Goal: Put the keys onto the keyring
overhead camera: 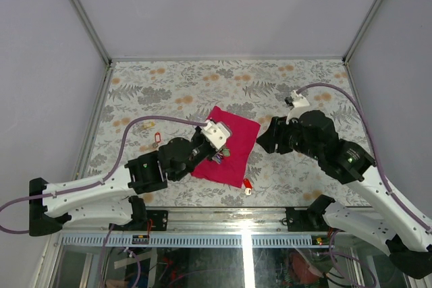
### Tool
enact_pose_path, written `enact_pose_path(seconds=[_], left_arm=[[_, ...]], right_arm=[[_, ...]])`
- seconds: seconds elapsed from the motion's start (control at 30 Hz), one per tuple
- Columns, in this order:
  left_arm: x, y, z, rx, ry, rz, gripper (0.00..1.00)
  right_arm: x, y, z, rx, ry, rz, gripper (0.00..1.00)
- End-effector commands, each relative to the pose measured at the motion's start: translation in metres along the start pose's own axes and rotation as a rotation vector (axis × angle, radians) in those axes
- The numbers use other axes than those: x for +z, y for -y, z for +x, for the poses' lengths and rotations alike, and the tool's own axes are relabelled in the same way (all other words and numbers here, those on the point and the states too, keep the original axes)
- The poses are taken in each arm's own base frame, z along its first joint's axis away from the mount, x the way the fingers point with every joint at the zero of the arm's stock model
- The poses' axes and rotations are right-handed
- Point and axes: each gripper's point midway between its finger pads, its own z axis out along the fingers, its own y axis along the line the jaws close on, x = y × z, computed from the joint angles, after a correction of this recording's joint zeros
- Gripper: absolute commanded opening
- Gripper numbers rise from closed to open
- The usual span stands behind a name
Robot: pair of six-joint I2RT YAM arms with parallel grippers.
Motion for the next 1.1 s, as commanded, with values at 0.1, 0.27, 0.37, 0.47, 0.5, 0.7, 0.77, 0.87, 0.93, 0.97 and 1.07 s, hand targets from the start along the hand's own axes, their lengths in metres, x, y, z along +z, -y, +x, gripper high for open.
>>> enact_pose_path(seconds=[0.1, 0.27, 0.37, 0.47, 0.5, 0.7, 0.77, 0.87, 0.93, 0.97, 1.07], left_arm=[[-0.012, -0.013, -0.025, -0.118, 0.034, -0.037, 0.00], [-0.023, -0.024, -0.028, -0.090, 0.062, -0.058, 0.00], [-0.027, -0.032, -0.028, -0.086, 0.076, -0.087, 0.00], [-0.027, -0.032, -0.026, -0.091, 0.072, -0.084, 0.00], [-0.026, -0.031, -0.025, -0.091, 0.068, -0.076, 0.00], [-0.020, -0.025, -0.016, -0.078, 0.038, -0.059, 0.00], [-0.019, -0.024, -0.014, -0.074, 0.032, -0.053, 0.00], [-0.017, -0.023, -0.010, -0.069, 0.021, -0.051, 0.00], [-0.016, -0.023, -0.008, -0.067, 0.016, -0.051, 0.00], [-0.016, -0.022, -0.008, -0.067, 0.016, -0.048, 0.00], [-0.015, -0.023, -0.006, -0.065, 0.008, -0.051, 0.00]], right_arm=[[-0.002, 0.041, 0.050, 0.075, -0.108, 0.166, 0.58], [0.002, 0.056, 0.091, 0.148, -0.225, 0.217, 0.54], [0.010, 0.058, 0.114, 0.191, -0.295, 0.210, 0.50], [0.022, 0.057, 0.137, 0.243, -0.342, 0.198, 0.47], [0.026, 0.057, 0.144, 0.257, -0.349, 0.197, 0.46], [0.043, 0.057, 0.185, 0.366, -0.360, 0.220, 0.41], [0.047, 0.060, 0.195, 0.431, -0.341, 0.222, 0.38], [0.052, 0.067, 0.206, 0.520, -0.313, 0.246, 0.36], [0.055, 0.069, 0.212, 0.552, -0.307, 0.254, 0.37], [0.056, 0.069, 0.215, 0.567, -0.308, 0.252, 0.37], [0.061, 0.068, 0.222, 0.598, -0.318, 0.248, 0.39]])
